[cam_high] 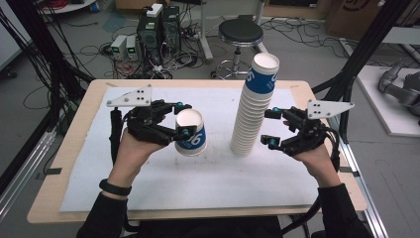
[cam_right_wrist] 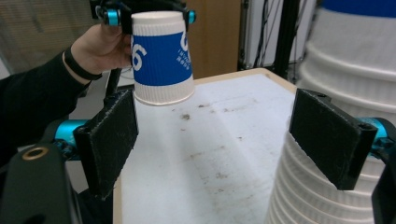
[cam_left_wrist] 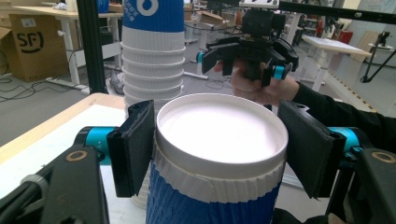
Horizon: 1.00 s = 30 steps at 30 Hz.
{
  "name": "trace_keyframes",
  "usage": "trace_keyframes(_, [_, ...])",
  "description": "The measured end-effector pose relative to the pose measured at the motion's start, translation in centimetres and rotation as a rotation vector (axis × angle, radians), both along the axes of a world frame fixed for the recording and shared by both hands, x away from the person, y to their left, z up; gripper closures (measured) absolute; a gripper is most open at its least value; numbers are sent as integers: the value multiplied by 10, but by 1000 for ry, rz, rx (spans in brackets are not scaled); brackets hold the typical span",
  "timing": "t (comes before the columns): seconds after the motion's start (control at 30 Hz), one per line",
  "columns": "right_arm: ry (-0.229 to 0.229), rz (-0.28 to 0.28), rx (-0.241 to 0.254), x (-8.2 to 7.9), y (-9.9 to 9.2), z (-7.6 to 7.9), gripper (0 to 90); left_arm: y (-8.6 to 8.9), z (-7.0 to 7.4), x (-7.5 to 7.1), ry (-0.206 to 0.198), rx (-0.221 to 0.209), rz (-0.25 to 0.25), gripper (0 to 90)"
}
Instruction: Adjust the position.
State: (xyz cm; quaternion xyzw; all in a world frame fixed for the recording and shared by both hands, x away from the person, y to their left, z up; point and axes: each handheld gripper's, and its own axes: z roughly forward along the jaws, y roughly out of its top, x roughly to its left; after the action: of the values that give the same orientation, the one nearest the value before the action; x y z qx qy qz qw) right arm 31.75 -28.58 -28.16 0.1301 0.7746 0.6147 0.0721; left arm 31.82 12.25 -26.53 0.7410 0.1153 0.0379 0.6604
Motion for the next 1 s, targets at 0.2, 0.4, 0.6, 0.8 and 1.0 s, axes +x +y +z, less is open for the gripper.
trace_keyframes(0.2, [16, 46, -19, 0, 14, -4, 157, -12, 0, -4, -1, 13, -34, 300])
trace_keyframes(0.4, [24, 87, -40, -1, 31, -9, 157, -23, 1, -8, 7, 20, -61, 300])
trace_keyframes(0.6, [26, 129, -64, -7, 49, -13, 157, -32, -1, -11, -2, 30, -61, 300])
trace_keyframes(0.8, [41, 170, -87, -11, 69, -21, 157, -34, -2, -12, 6, 14, -60, 300])
trace_keyframes(1.0, [74, 172, -81, -10, 82, -29, 156, -37, -2, -14, 5, 18, -68, 300])
